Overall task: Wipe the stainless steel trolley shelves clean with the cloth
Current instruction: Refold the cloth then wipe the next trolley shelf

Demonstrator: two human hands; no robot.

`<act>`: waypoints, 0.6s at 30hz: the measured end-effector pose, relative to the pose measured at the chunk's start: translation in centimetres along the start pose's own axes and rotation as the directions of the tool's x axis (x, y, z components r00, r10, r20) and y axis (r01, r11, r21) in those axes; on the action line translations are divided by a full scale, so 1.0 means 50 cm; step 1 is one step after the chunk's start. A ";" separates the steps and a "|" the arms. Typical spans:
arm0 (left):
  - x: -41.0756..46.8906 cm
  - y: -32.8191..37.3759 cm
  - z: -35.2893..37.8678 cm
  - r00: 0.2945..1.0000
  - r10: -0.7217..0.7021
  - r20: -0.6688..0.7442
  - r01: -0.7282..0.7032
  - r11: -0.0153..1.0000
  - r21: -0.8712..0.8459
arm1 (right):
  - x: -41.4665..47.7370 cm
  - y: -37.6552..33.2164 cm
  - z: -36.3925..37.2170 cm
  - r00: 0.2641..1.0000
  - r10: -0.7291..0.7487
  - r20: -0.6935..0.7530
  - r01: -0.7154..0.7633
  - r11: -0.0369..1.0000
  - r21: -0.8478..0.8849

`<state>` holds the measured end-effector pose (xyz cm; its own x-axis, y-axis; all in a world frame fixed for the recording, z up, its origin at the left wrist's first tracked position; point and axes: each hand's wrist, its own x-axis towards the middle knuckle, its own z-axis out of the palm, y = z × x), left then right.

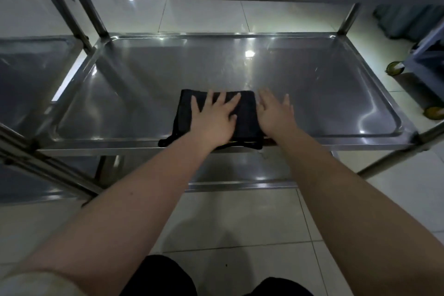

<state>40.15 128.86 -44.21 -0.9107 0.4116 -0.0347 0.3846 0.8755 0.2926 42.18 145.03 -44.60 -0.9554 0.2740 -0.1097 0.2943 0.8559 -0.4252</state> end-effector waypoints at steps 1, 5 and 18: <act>-0.006 0.016 0.019 0.998 -0.062 0.032 0.062 0.998 0.025 | 0.002 0.006 0.011 0.998 0.041 0.039 -0.041 0.999 -0.021; 0.034 0.000 0.046 0.980 -0.192 0.043 0.186 0.975 0.120 | 0.004 0.004 0.050 0.998 0.060 0.006 -0.059 0.988 -0.141; 0.021 -0.085 -0.006 0.981 -0.164 0.104 0.150 0.980 0.132 | 0.002 -0.005 0.053 0.995 0.086 0.049 -0.067 0.949 -0.308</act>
<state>37.52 125.47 -45.21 -0.9407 0.2869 -0.1811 0.2606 0.9528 0.1556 41.94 143.67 -46.89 -0.9264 0.3254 -0.1896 0.3507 0.9289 -0.1195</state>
